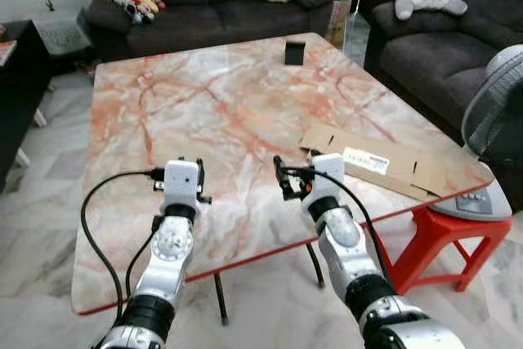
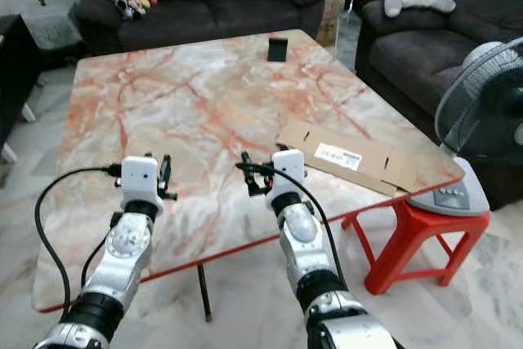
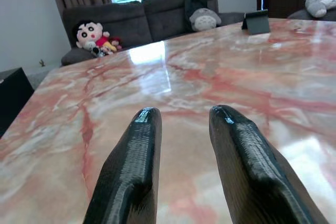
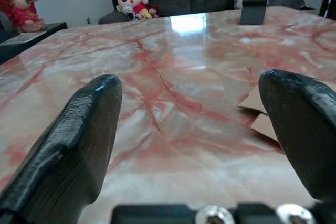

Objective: Picking trash to rubbish bin

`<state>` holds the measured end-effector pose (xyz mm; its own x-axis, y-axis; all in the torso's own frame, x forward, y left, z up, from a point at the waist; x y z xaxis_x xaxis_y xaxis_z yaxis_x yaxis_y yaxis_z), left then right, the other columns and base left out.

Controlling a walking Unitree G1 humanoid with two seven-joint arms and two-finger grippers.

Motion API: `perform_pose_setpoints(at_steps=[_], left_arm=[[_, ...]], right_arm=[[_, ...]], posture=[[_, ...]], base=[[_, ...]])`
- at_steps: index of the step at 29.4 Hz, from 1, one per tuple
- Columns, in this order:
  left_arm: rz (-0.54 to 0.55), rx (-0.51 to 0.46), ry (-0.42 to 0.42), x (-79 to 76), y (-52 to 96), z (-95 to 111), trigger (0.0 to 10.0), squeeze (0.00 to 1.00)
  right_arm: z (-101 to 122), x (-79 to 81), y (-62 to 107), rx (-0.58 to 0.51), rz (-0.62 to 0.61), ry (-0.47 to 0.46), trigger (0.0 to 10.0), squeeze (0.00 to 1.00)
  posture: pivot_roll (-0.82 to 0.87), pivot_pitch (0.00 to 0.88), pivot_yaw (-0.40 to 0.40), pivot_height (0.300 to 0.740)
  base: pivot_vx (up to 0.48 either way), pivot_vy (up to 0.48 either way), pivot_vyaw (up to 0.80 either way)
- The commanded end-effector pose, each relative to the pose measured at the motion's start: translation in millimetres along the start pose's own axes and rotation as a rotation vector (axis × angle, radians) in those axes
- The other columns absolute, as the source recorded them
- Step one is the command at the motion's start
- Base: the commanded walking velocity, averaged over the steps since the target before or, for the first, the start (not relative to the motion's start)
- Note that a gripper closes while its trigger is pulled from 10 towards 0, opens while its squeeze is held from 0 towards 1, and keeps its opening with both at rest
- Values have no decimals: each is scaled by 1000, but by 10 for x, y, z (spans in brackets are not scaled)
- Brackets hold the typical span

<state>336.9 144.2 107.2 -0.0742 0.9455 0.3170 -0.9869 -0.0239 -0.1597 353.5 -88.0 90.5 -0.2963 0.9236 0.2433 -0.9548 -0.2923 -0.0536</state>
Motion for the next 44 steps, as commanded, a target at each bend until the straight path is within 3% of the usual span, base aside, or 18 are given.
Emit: perform_pose_setpoints(at_steps=[1, 7, 22, 32, 38, 44], left_arm=[[12, 18, 0, 45, -7, -22, 10000, 0], [12, 20, 1, 45, -17, -15, 10000, 0], [-6, 22, -3, 18, -33, -3, 10000, 0], [2, 21, -32, 25, -41, 5, 10000, 0], [7, 18, -29, 44, -49, 12, 10000, 0], [7, 19, -29, 38, -46, 12, 10000, 0]], right_arm=[[43, 51, -32, -16, 21, -4, 10000, 0], [39, 48, -31, -10, 15, 35, 10000, 0], [17, 31, -20, 1, 5, 30, 10000, 0], [46, 34, -31, -9, 12, 53, 10000, 0], [30, 36, -32, -4, -1, 0, 10000, 0], [41, 38, -29, -10, 11, 38, 10000, 0]], posture=[[57, 11, 18, 740], [58, 10, 19, 740], [57, 10, 20, 740], [58, 8, 20, 740], [58, 8, 20, 740], [57, 9, 18, 740]], base=[[0, 0, 0], [0, 0, 0], [0, 0, 757], [0, 0, 79], [0, -296, 526], [0, -309, 132]])
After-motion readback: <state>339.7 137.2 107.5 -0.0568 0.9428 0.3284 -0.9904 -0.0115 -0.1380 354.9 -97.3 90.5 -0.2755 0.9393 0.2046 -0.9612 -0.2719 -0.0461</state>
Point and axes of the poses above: a point about 5 cm out from each wrist's last joint towards the gripper, its own y axis pointing back from the gripper into the wrist, its own z axis along the axis of the wrist's last joint, x = y × z, the point moved 1 cm from there along -y, pointing out of the wrist towards the gripper, and after that the axes turned 11 degrees about -y, right-handed, at the moved point
